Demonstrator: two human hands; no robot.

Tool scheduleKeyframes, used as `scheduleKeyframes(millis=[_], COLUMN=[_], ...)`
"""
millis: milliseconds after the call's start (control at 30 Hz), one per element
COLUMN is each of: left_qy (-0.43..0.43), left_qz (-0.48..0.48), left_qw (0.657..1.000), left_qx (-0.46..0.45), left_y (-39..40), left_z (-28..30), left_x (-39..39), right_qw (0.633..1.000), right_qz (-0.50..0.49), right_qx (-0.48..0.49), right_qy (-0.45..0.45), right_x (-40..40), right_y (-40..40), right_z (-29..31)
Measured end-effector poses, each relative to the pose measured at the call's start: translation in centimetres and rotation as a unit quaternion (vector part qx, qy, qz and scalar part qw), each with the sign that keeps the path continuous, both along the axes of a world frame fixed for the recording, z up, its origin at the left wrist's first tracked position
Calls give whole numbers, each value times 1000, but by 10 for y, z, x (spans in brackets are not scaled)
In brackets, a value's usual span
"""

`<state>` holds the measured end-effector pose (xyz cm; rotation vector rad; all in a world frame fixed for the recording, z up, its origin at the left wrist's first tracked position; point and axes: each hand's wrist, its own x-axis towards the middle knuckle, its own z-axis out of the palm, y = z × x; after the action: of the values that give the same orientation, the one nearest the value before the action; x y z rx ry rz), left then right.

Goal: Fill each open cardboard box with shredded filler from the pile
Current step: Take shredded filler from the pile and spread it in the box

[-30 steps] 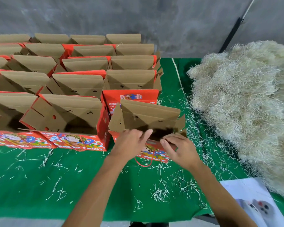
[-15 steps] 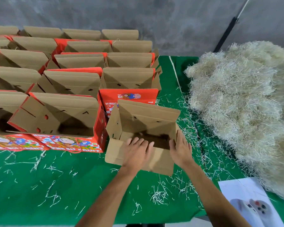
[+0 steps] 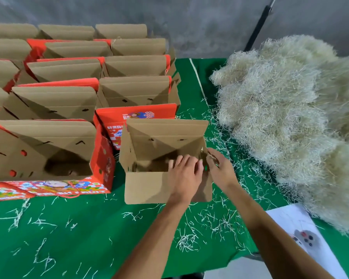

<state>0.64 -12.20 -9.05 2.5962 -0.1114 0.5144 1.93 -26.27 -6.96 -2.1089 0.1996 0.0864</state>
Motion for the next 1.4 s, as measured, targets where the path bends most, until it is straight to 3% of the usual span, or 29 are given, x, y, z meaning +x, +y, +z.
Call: scheduleKeyframes(millis=[167, 267, 333, 600, 867, 967, 1000, 1100, 1167, 1267, 1400], left_qy=[26, 20, 59, 204, 220, 289, 328, 433, 452, 450, 394], left_qz=[-99, -154, -185, -199, -184, -147, -122, -19, 6, 67, 109], left_qw=[987, 975, 964, 949, 943, 915, 890, 769, 734, 737, 737], left_qx=[-122, -159, -180, -137, -171, -240, -292, -469, -507, -500, -539], left_y=[-70, -118, -156, -304, -414, -434, -438, -443, -439, -418, -366], left_z=[42, 61, 65, 35, 42, 33, 30, 30, 31, 34, 51], left_x=[20, 40, 57, 117, 189, 205, 210, 218, 219, 222, 227], right_qw=[997, 990, 989, 980, 947, 964, 973, 988, 993, 991, 965], right_qz=[-23, -64, -86, -177, -200, -212, -206, -146, -93, -71, -131], right_qx=[7, 2, 8, -57, -244, -159, -105, 36, 58, 111, 201], right_qy=[-71, -124, -123, -77, -61, -34, -23, 27, 32, -14, -109], right_x=[12, 23, 30, 69, 154, 175, 180, 189, 187, 182, 178], right_y=[-51, -101, -144, -299, -396, -407, -408, -396, -380, -355, -320], right_z=[36, 49, 48, 33, 27, 18, 15, 6, 3, 8, 20])
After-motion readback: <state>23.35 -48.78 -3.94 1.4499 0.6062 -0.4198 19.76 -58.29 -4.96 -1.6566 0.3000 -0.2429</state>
